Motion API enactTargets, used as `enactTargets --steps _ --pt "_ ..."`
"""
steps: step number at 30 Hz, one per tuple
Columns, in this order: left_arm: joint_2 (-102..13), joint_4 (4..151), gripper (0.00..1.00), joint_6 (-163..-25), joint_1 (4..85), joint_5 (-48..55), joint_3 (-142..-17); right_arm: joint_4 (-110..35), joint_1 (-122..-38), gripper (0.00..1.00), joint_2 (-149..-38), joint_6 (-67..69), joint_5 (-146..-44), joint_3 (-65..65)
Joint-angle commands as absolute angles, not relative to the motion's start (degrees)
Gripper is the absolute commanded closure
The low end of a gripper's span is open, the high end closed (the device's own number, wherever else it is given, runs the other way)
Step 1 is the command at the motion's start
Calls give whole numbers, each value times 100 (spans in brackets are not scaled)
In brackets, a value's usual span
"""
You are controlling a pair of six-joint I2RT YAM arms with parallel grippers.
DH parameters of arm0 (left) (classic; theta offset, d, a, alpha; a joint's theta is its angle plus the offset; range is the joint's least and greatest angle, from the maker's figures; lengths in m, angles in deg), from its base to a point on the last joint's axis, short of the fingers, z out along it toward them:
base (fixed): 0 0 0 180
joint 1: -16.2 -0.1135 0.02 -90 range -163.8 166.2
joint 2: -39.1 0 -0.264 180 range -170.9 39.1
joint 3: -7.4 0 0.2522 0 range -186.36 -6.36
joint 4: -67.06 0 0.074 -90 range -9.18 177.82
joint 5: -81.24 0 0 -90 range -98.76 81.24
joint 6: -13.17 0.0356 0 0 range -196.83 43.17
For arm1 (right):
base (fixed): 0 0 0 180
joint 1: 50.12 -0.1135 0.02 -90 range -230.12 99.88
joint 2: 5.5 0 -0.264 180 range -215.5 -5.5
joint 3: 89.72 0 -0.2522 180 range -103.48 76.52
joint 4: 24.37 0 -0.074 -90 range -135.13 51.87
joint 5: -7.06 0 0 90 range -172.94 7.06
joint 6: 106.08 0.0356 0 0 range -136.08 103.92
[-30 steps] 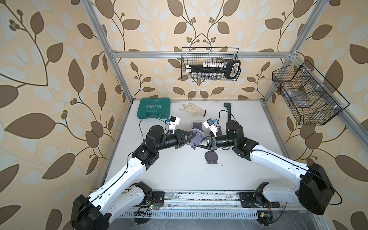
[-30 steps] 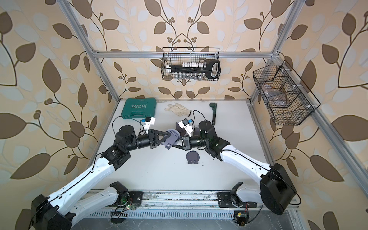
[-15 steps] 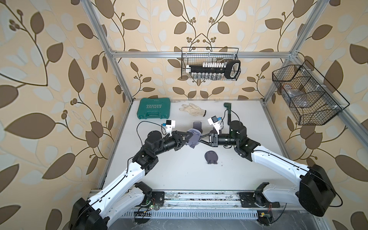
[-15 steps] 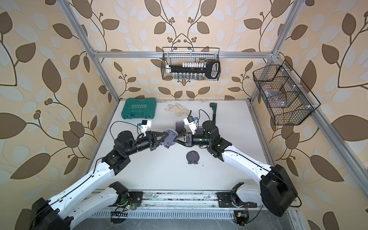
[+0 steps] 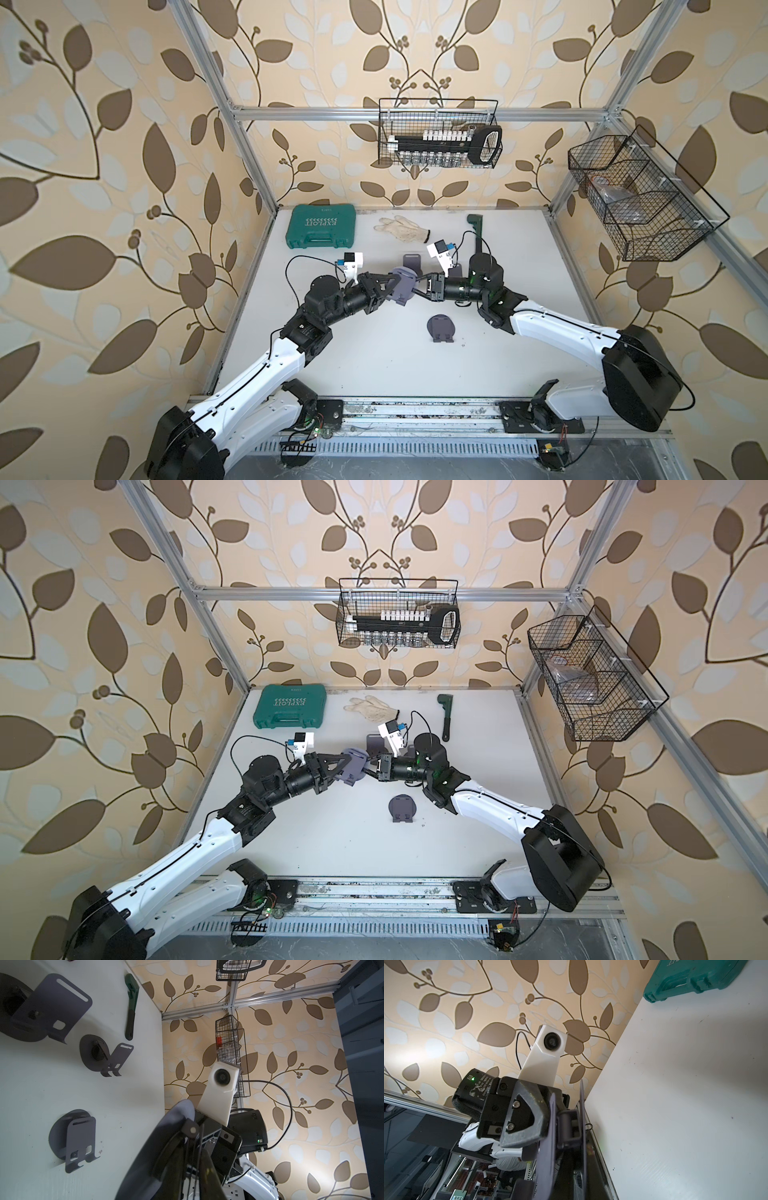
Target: Open the phone stand
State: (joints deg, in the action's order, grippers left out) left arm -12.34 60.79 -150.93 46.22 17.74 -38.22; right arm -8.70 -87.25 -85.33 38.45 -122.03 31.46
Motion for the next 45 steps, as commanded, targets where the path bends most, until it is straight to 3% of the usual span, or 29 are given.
enactTargets --steps 1,5,10,14,17,24,32,45 --pt "-1288 5853 78 -14915 4824 2007 -4039 -559 -8962 100 -8507 3944 -12339 3073" --pt "-1032 6804 48 -14384 4817 2272 -4363 -807 -8551 100 -8086 3850 -12636 3294" --pt "-946 8224 35 -13166 4802 2539 -5254 -1063 -7874 100 -7579 3739 -13416 3438" --pt "-1340 8464 36 -12753 4802 2882 -5685 -1209 -7746 100 -7416 3646 -14106 3340" --pt "-1586 8811 44 -12170 4806 3106 -6051 -1819 -7746 100 -7354 3404 -14480 3159" --pt "-2217 10084 49 -10926 4805 3608 -7177 -2814 -7746 100 -6965 2660 -14763 3063" --pt "-2408 9870 58 -11006 4819 3860 -7068 -2820 -7740 100 -6918 2717 -14723 3100" --pt "-2313 9556 58 -11172 4872 4044 -6706 -2629 -7740 100 -7071 2844 -14759 3040"
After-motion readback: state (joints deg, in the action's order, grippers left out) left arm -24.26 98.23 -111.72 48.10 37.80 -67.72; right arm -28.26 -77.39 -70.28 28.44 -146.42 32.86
